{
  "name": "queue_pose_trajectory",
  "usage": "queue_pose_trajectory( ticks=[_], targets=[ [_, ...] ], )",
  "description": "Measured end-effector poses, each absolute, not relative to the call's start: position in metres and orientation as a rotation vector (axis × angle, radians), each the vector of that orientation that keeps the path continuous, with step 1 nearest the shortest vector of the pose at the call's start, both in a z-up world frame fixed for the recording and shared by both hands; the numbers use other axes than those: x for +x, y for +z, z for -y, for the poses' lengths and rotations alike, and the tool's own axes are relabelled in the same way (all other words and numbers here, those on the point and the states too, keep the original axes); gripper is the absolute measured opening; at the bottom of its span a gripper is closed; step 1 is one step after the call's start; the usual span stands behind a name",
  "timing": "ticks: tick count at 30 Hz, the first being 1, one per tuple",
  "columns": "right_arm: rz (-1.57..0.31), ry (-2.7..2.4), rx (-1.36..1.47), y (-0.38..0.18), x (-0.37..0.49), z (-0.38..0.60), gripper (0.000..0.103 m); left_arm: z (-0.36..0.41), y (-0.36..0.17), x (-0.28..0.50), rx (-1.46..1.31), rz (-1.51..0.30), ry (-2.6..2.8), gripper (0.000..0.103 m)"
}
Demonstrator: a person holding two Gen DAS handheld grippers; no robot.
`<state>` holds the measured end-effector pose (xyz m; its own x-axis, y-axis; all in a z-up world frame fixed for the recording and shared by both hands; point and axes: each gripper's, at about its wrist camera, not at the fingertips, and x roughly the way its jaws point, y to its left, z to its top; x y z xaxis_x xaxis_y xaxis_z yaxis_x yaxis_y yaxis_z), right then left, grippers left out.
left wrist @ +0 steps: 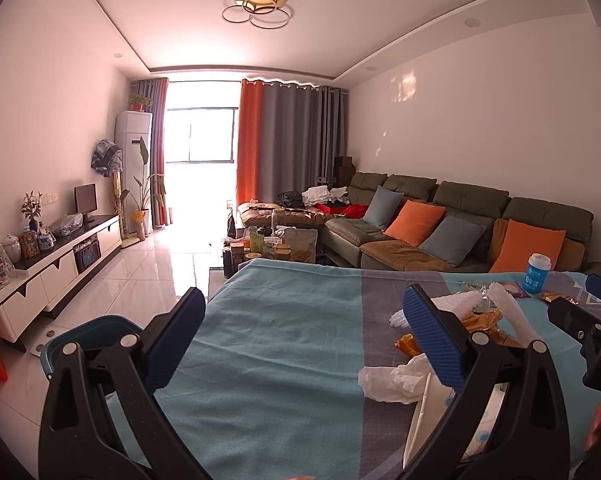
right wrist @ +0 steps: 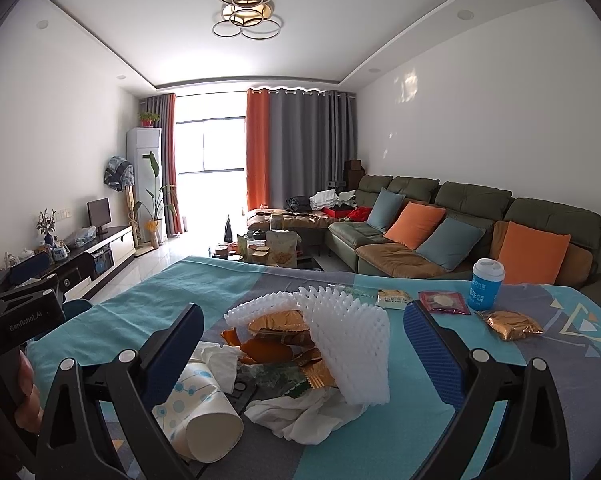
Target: Collect trash
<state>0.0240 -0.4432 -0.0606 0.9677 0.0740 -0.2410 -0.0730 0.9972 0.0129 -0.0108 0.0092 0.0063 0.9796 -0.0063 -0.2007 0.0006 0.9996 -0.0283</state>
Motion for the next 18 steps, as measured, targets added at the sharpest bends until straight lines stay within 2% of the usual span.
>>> queue_pose_trajectory(
  ticks=[18],
  targets=[
    [-0.245, 0.076, 0.007, -0.0596, 0.0226, 0.4422, 0.097, -0.0088, 0.0041, -0.0094, -0.030, -0.202, -0.003, 0.097]
  ],
)
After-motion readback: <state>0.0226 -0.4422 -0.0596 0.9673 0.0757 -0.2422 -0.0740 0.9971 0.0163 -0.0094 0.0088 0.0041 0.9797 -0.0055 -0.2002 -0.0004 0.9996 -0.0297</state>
